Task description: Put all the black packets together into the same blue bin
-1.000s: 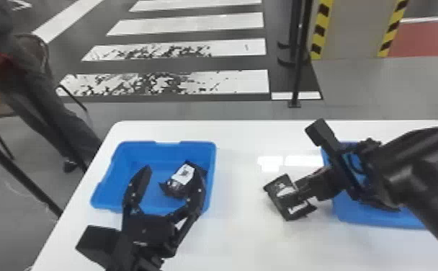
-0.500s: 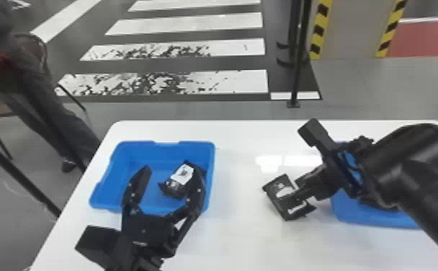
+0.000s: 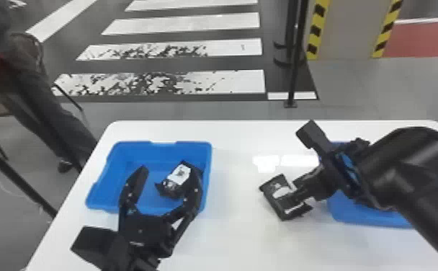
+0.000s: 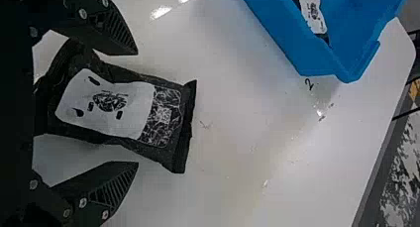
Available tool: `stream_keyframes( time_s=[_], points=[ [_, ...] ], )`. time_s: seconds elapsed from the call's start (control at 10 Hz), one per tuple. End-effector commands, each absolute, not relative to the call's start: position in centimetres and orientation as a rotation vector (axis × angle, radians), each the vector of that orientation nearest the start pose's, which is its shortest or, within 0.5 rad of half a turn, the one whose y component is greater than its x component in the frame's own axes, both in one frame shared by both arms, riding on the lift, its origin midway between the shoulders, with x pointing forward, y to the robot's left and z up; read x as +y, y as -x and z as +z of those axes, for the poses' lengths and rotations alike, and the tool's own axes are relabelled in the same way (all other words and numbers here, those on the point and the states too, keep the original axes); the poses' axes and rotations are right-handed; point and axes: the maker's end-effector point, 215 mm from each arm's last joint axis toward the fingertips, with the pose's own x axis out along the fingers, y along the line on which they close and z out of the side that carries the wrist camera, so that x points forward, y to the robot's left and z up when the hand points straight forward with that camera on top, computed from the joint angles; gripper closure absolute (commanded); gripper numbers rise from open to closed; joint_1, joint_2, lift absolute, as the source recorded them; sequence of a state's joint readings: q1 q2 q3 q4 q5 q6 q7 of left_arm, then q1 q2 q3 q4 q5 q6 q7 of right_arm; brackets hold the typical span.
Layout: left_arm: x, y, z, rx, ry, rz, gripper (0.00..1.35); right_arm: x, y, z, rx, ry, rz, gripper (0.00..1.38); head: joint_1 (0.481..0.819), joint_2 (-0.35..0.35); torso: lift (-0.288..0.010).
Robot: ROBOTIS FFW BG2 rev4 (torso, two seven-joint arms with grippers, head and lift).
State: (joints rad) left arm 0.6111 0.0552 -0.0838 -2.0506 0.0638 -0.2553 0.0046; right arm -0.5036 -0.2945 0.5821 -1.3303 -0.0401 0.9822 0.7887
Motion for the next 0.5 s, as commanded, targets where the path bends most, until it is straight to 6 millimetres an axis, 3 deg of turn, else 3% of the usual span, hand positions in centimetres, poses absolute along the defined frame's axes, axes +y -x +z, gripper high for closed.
stream_keyframes(
  time_s=[0.0,0.1,0.2,0.3,0.4],
  points=[
    [19.2,-40.6,-30.8,-0.116,0.072,-0.083,0.17,-9.2,-52.4,-50.3,0.984,0.286,0.899,0.43,0.695,0.123,-0.110],
    [19.2,-40.7,-30.7,-0.118,0.073,-0.082,0.17,-9.6,-52.4,-50.5,0.989,0.292,0.891,0.68,0.695,0.121,-0.110],
    [19.2,-40.6,-30.7,-0.118,0.073,-0.082,0.17,-9.7,-52.3,-50.8,0.996,0.293,0.888,0.80,0.695,0.118,-0.110],
    [19.2,-40.6,-30.9,-0.116,0.073,-0.082,0.17,-10.0,-52.1,-51.3,1.007,0.297,0.885,0.89,0.695,0.115,-0.110],
    [19.2,-40.6,-30.8,-0.118,0.074,-0.081,0.17,-10.2,-51.9,-51.6,1.017,0.292,0.882,0.89,0.695,0.113,-0.110]
  ],
)
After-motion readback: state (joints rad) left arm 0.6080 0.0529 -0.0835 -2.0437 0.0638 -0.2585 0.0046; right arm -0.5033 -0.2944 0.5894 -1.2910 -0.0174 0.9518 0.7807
